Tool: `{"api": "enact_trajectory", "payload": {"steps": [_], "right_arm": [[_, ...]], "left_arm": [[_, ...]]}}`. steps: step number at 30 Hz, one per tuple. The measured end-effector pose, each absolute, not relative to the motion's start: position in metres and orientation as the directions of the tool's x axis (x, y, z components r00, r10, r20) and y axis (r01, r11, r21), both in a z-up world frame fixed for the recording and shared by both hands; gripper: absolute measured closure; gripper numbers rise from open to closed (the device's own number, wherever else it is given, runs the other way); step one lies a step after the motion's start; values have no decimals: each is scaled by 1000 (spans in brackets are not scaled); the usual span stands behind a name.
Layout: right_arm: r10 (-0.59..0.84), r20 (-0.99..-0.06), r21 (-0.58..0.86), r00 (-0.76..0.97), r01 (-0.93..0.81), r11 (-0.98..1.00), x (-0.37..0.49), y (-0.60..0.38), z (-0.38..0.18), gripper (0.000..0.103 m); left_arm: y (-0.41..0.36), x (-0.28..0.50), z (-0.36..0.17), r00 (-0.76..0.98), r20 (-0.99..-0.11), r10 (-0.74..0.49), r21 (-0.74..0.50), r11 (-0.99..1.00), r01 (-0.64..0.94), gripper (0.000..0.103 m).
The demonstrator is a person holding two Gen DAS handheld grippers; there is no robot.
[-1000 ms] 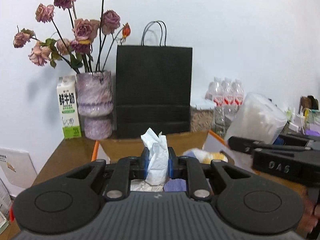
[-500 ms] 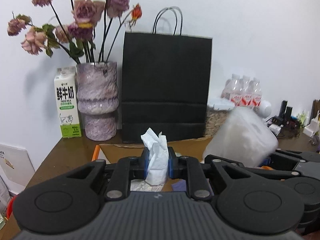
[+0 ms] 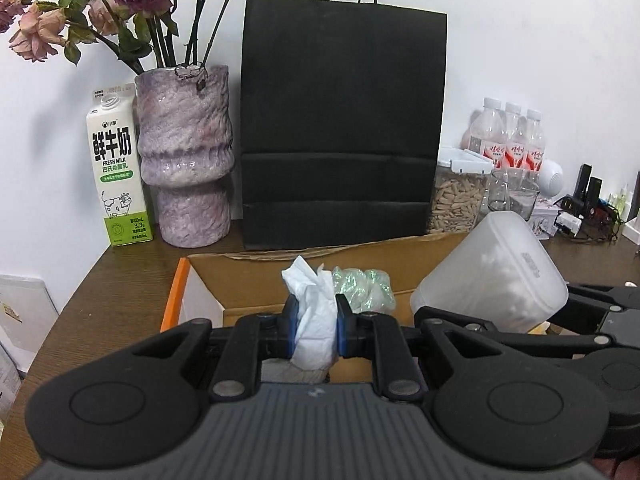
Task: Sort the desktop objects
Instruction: 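Carry the plastic container and tissue into the red box and release both, then lift both grippers out of the box and return over the table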
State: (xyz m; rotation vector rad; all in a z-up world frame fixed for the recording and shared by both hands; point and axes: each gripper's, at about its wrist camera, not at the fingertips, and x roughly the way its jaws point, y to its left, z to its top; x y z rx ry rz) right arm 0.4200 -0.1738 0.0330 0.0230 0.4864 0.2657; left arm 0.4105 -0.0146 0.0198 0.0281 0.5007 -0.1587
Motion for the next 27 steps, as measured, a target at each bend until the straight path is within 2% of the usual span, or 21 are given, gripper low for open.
{"api": "enact_trajectory", "payload": {"steps": [2,4,6,7,8,9,10,11,27], "right_arm": [[265,-466,89,844,-253,963,420,-175,33,59],[256,-466,80,847,-248,966,417,-176,35,54],[228,-463,57,856,-228,972,415,-178,38,38],[213,-458,50,863,-214,976,414,-181,40,24],[205,-452,52,868,-204,978,413,-184,42,10],[208,-444,66,871,-200,978,411,-189,44,5],[219,-442,82,870,-204,976,410,-193,47,0],[233,-441,95,867,-212,973,408,-196,50,0],[258,-423,74,869,-250,965,385,-203,64,0]], "left_arm": [[-14,409,20,871,-474,-131,-4,989,147,80],[-15,406,22,881,-461,-105,23,991,130,68],[-13,403,25,894,-445,-61,52,994,94,45],[-11,403,26,898,-438,-46,58,995,79,38],[-8,403,27,899,-436,-39,57,996,71,24],[-5,404,28,897,-439,-39,51,996,68,10],[-2,403,29,895,-443,-40,42,997,65,4],[0,402,30,896,-442,-45,35,997,67,0],[-2,377,42,908,-413,-70,39,995,94,0]]}}
